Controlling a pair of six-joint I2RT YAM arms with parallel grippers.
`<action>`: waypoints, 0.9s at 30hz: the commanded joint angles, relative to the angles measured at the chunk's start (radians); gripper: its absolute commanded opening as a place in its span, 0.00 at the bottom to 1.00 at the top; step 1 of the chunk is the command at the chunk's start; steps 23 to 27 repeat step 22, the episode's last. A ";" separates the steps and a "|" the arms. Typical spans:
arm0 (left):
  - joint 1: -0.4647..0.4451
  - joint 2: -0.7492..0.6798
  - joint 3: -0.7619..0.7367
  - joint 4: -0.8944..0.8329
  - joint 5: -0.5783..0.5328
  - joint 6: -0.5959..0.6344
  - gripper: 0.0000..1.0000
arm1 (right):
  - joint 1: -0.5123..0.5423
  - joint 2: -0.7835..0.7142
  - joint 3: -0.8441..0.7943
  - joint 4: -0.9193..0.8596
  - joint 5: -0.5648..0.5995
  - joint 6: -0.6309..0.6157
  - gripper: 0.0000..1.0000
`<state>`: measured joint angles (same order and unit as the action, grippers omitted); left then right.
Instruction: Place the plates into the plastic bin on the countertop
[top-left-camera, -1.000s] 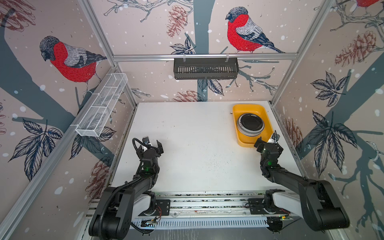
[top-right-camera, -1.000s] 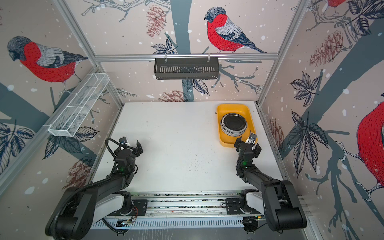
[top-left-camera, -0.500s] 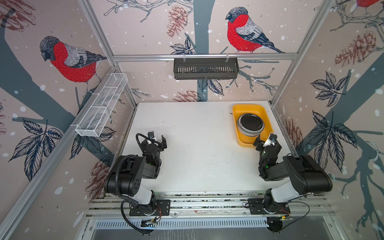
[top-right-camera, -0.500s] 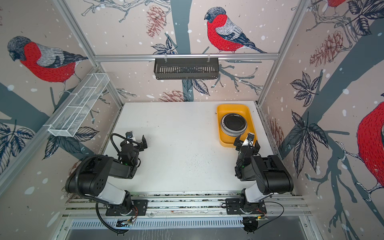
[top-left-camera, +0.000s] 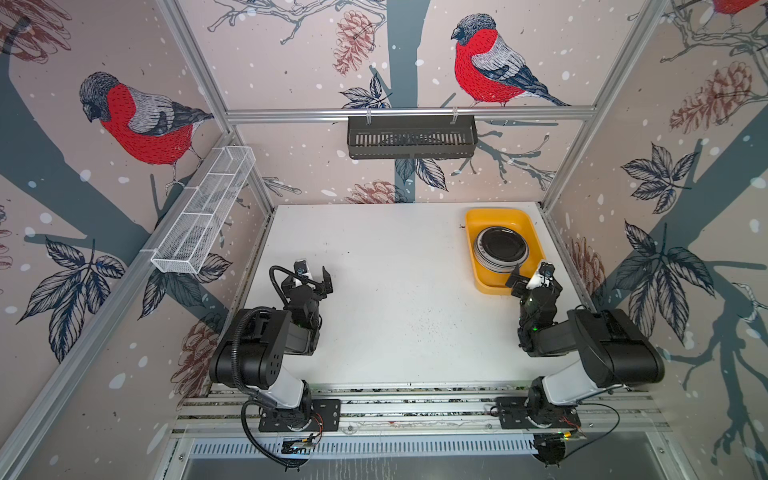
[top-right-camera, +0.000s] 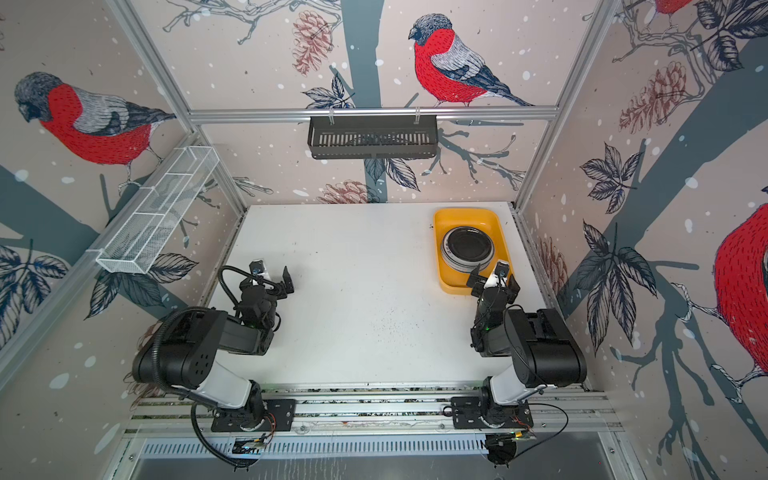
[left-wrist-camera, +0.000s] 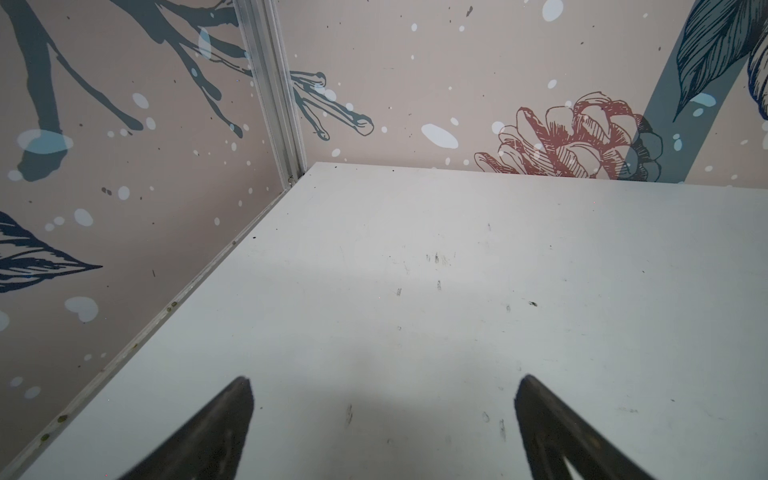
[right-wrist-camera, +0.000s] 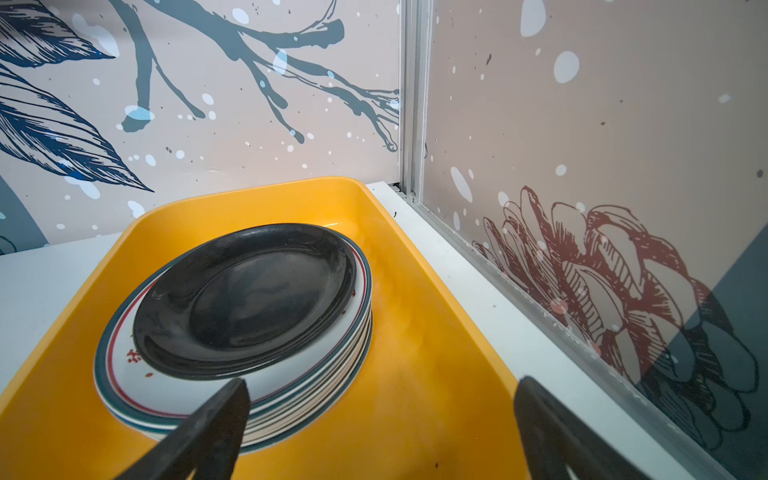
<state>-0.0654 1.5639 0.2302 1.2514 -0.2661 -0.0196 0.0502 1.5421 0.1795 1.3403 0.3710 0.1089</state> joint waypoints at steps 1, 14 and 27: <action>0.000 -0.004 -0.003 0.075 -0.004 0.015 0.98 | 0.004 -0.004 -0.002 0.033 0.006 0.006 1.00; 0.001 0.002 0.011 0.057 0.000 0.012 0.98 | 0.005 -0.004 -0.001 0.033 0.006 0.005 0.99; 0.001 -0.004 -0.002 0.075 -0.001 0.015 0.98 | 0.004 -0.004 -0.002 0.033 0.006 0.006 1.00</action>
